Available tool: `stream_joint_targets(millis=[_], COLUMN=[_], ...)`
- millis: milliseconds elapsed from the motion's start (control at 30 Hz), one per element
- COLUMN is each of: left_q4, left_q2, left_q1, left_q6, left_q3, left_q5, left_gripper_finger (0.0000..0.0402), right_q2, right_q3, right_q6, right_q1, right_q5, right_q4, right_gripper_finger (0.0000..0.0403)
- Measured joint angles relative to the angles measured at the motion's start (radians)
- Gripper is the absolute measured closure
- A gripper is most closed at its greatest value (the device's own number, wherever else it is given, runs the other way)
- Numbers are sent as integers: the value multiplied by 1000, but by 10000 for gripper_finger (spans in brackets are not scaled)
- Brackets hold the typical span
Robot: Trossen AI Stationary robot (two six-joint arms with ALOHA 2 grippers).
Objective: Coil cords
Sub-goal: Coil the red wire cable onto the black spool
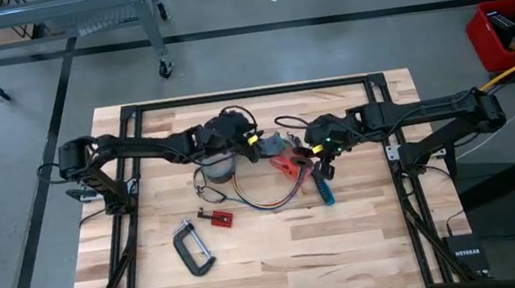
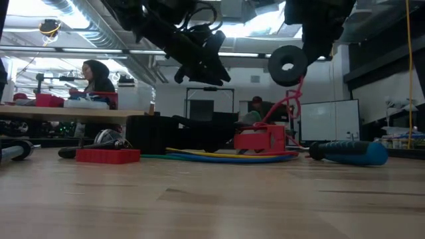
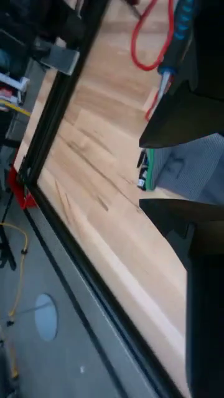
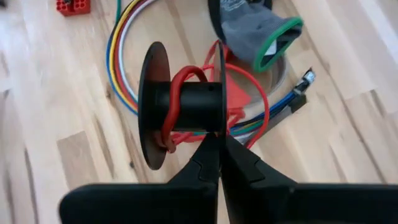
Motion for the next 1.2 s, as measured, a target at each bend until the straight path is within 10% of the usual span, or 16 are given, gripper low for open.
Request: stream_joint_targets(millis=[367, 1200], left_q4=[-160, 149], left_q2=[0, -1], left_q1=[-51, -174], left_q6=[-84, 131], left_q3=[2, 1], left_q5=[308, 300], left_gripper_finger=[292, 306], right_q2=[-3, -4], right_q3=[46, 430], right_q6=[-20, -190], right_q1=[0, -1], right_q5=[-11, 12], right_q4=[70, 97], right_gripper_finger=[398, 398])
